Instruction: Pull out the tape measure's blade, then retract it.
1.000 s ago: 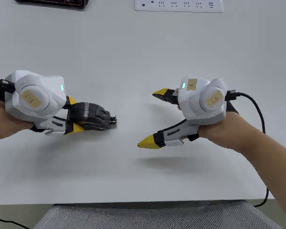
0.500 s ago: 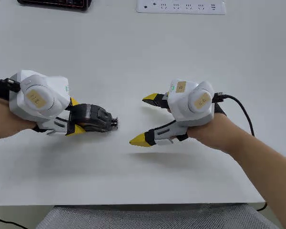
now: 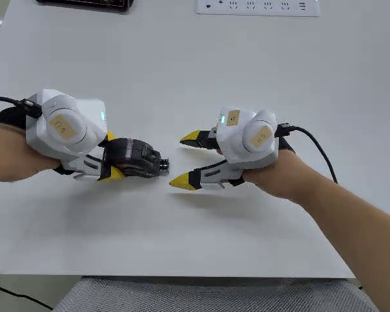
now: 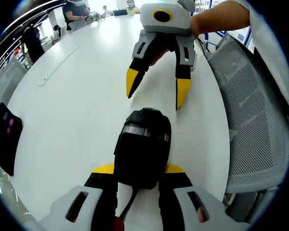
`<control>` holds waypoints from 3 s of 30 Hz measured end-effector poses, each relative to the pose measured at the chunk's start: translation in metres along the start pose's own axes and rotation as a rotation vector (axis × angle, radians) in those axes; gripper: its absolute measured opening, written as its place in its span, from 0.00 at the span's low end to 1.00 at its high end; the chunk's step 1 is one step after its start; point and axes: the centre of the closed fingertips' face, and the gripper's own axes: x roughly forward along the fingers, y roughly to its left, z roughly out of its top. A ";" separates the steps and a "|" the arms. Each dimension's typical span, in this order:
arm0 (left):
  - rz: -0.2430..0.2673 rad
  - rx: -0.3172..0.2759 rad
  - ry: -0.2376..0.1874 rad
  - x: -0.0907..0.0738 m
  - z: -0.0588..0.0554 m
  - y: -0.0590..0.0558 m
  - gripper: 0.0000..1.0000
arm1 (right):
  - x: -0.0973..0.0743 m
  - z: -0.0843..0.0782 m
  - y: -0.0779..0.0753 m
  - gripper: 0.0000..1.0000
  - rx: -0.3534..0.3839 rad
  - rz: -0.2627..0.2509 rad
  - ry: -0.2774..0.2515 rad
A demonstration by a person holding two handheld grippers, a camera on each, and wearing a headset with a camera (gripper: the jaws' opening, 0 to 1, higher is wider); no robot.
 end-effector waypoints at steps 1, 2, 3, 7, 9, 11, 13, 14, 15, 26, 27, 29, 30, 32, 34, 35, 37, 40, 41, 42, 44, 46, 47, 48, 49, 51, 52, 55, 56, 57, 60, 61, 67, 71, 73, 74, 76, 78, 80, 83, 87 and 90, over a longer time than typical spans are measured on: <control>0.000 -0.001 0.000 0.000 0.000 0.000 0.28 | 0.001 0.000 0.000 0.43 0.000 0.003 -0.002; 0.000 -0.002 0.000 0.000 0.000 0.000 0.28 | 0.003 0.000 0.001 0.42 -0.007 0.004 -0.002; 0.000 -0.002 0.000 0.000 0.000 0.000 0.28 | 0.004 0.001 0.001 0.41 -0.009 0.005 -0.003; 0.000 -0.001 0.004 0.000 0.000 0.000 0.28 | 0.009 0.002 0.002 0.36 -0.025 0.011 -0.008; -0.001 -0.002 0.004 0.000 0.000 0.000 0.28 | 0.011 0.002 0.003 0.34 -0.028 0.019 -0.011; -0.001 -0.003 0.005 0.000 0.000 0.000 0.28 | 0.013 0.003 0.003 0.32 -0.036 0.023 -0.012; -0.002 -0.004 0.005 0.000 0.000 0.000 0.28 | 0.014 0.003 0.003 0.28 -0.048 0.027 -0.012; -0.002 -0.004 0.005 0.000 0.000 0.000 0.28 | 0.015 0.003 0.003 0.28 -0.047 0.027 -0.013; -0.003 -0.004 0.005 0.000 0.000 0.000 0.28 | 0.015 0.003 0.003 0.27 -0.047 0.028 -0.014; -0.003 -0.003 0.006 0.001 0.000 0.000 0.28 | 0.020 0.001 0.005 0.18 -0.068 0.037 -0.013; -0.003 -0.002 0.006 0.001 0.000 0.000 0.28 | 0.021 0.001 0.005 0.17 -0.070 0.038 -0.012; -0.004 -0.001 0.006 0.001 0.000 0.000 0.28 | 0.021 0.000 0.005 0.16 -0.072 0.038 -0.010; -0.004 -0.002 0.005 0.001 0.000 0.000 0.28 | 0.022 -0.001 0.005 0.16 -0.073 0.038 -0.010; -0.004 -0.002 0.005 0.001 0.000 0.000 0.28 | 0.022 -0.001 0.005 0.15 -0.077 0.034 -0.010; -0.004 -0.002 0.004 0.001 0.000 0.000 0.28 | 0.022 -0.001 0.004 0.13 -0.079 0.028 -0.010; -0.004 -0.002 0.004 0.001 0.000 0.000 0.28 | 0.022 -0.001 0.003 0.13 -0.077 0.027 -0.012; -0.004 -0.002 0.004 0.001 0.000 0.000 0.28 | 0.023 -0.002 0.003 0.13 -0.079 0.027 -0.010; -0.002 -0.001 0.007 0.001 0.001 -0.001 0.28 | 0.024 -0.003 0.004 0.13 -0.096 0.026 -0.008; -0.001 -0.002 0.007 0.001 0.001 -0.001 0.28 | 0.024 -0.003 0.004 0.13 -0.102 0.027 -0.009; 0.000 -0.001 0.007 0.001 0.001 -0.001 0.28 | 0.024 -0.003 0.004 0.13 -0.102 0.028 -0.011; 0.001 -0.001 0.008 0.001 0.001 -0.001 0.28 | 0.024 -0.004 0.003 0.13 -0.098 0.030 -0.013; 0.000 -0.001 0.007 0.001 0.001 -0.001 0.28 | 0.025 -0.004 0.004 0.12 -0.096 0.032 -0.012; -0.001 0.002 0.007 0.001 0.001 -0.001 0.28 | 0.025 -0.004 0.004 0.12 -0.089 0.034 -0.012; -0.002 0.003 0.006 0.001 0.001 -0.001 0.28 | 0.025 -0.004 0.004 0.12 -0.088 0.034 -0.012; -0.002 0.002 0.006 0.001 0.001 -0.001 0.28 | 0.025 -0.004 0.004 0.12 -0.088 0.034 -0.012; -0.003 0.003 0.008 0.001 0.001 -0.001 0.28 | 0.025 -0.004 0.004 0.12 -0.083 0.035 -0.012; -0.003 0.003 0.009 0.001 0.001 -0.001 0.28 | 0.025 -0.004 0.004 0.12 -0.083 0.035 -0.013; 0.002 0.007 0.010 0.000 0.001 -0.001 0.27 | 0.025 -0.005 0.003 0.11 -0.095 0.034 -0.007; 0.003 0.007 0.010 0.000 0.001 -0.001 0.27 | 0.025 -0.004 0.003 0.11 -0.097 0.033 -0.006; 0.004 0.009 0.009 0.000 0.000 -0.001 0.27 | 0.025 -0.004 0.003 0.11 -0.097 0.032 -0.006; 0.003 0.015 0.005 0.001 0.000 -0.001 0.27 | 0.025 -0.004 0.002 0.10 -0.094 0.028 -0.013; 0.002 0.015 0.006 0.001 0.000 -0.001 0.27 | 0.025 -0.004 0.002 0.10 -0.097 0.028 -0.012; 0.002 0.007 -0.012 0.001 0.000 0.000 0.27 | 0.024 -0.004 0.001 0.10 -0.108 0.026 -0.005; 0.000 0.009 -0.013 0.001 0.001 0.000 0.27 | 0.022 -0.005 0.000 0.10 -0.116 0.027 0.002; -0.002 0.015 -0.012 0.001 0.001 0.000 0.27 | 0.023 -0.005 0.001 0.10 -0.114 0.030 0.002; -0.001 0.016 -0.009 0.001 0.001 0.000 0.27 | 0.023 -0.005 0.001 0.10 -0.118 0.031 0.004; 0.003 0.019 -0.007 0.001 0.000 0.000 0.27 | 0.023 -0.005 0.001 0.10 -0.121 0.034 0.007; 0.004 0.015 -0.010 0.001 0.000 0.000 0.27 | 0.022 -0.006 0.001 0.10 -0.122 0.033 0.007; 0.005 0.016 -0.008 0.001 0.000 0.000 0.27 | 0.020 -0.008 0.000 0.09 -0.121 0.033 0.012; 0.003 0.016 -0.010 0.002 0.001 0.000 0.27 | 0.016 -0.011 0.000 0.10 -0.116 0.030 0.015; 0.002 0.011 -0.011 0.002 0.001 0.000 0.27 | 0.013 -0.012 -0.001 0.10 -0.116 0.029 0.020; 0.005 0.014 -0.010 0.002 0.001 0.000 0.27 | 0.010 -0.014 -0.002 0.10 -0.119 0.029 0.026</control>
